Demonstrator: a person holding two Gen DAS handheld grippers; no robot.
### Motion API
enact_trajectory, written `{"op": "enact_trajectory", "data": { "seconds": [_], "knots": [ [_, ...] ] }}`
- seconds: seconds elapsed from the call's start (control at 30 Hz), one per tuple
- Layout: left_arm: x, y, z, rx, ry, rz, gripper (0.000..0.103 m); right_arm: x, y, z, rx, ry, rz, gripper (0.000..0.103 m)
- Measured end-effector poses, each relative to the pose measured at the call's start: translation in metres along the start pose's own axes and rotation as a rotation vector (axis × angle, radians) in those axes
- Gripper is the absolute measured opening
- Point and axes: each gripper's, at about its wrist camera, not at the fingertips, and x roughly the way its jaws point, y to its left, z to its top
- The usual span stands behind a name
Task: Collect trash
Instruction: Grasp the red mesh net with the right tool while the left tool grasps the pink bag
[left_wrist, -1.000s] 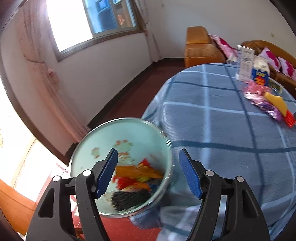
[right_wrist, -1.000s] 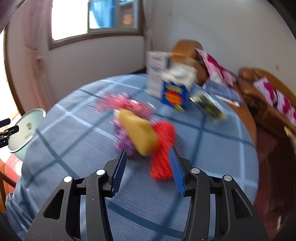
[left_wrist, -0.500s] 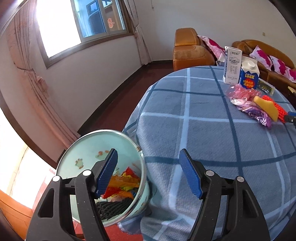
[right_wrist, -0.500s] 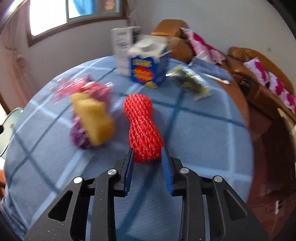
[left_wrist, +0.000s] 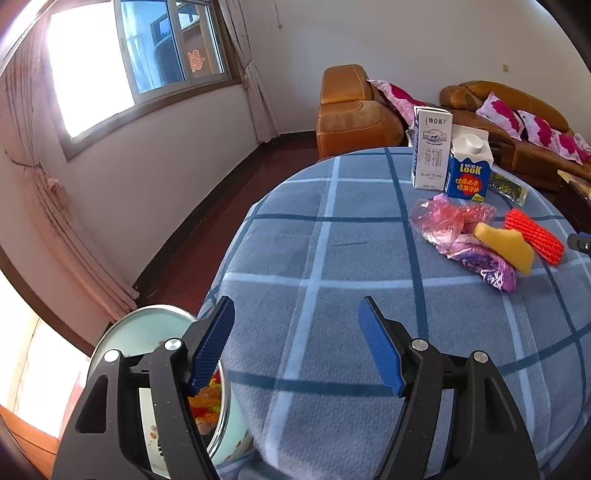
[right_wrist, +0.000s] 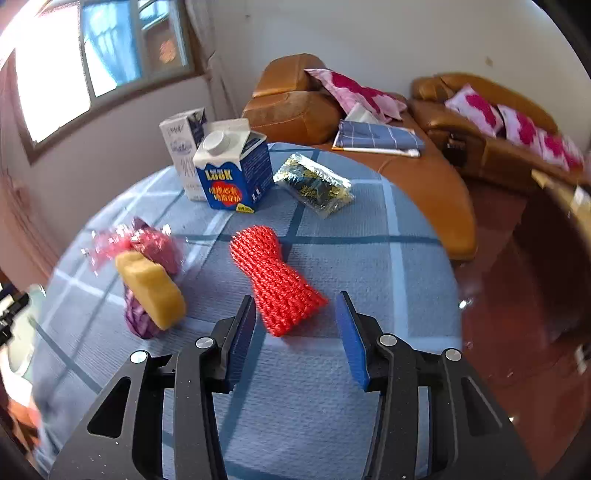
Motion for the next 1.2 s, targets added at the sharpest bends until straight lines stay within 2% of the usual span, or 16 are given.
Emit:
{"op": "enact_trajectory", "data": {
  "seconds": [0.07,0.3,0.4,0.43,0.47,0.57,0.7,0.87,1.07,1.2],
  "knots": [
    [0.005,-0.001,0.004,-0.010,0.000,-0.001,0.068,0.005,-0.001,0.000,0.042,0.018,0.005,0.036],
    [0.020,-0.002,0.010,-0.043,0.009,0.002,0.068,0.032,-0.012,0.004,0.204,0.046,-0.001,0.036],
    [0.020,-0.006,0.009,-0.033,0.012,-0.007,0.068,0.041,-0.004,0.006,0.181,0.060,-0.016,0.035],
    [0.020,-0.006,0.009,-0.033,0.013,-0.009,0.068,0.048,-0.004,0.005,0.179,0.081,-0.019,0.029],
    [0.020,-0.006,0.009,-0.036,0.012,-0.015,0.068,0.052,-0.005,0.003,0.180,0.097,-0.014,0.027],
    [0.017,-0.007,0.012,-0.033,0.010,-0.029,0.068,0.049,-0.005,0.005,0.156,0.081,-0.005,0.016],
    [0.014,-0.013,0.019,-0.031,-0.003,-0.051,0.068,0.043,-0.005,0.007,0.110,0.054,-0.005,0.015],
    [0.017,-0.030,0.031,-0.017,-0.011,-0.080,0.068,0.024,-0.014,0.013,0.061,-0.021,-0.058,0.014],
    [0.026,-0.062,0.050,0.009,-0.017,-0.123,0.068,0.008,-0.024,0.021,0.018,-0.089,-0.101,0.015],
    [0.038,-0.087,0.061,0.030,-0.013,-0.150,0.068,0.005,-0.022,0.018,-0.013,-0.102,-0.094,0.015]
  ]
}}
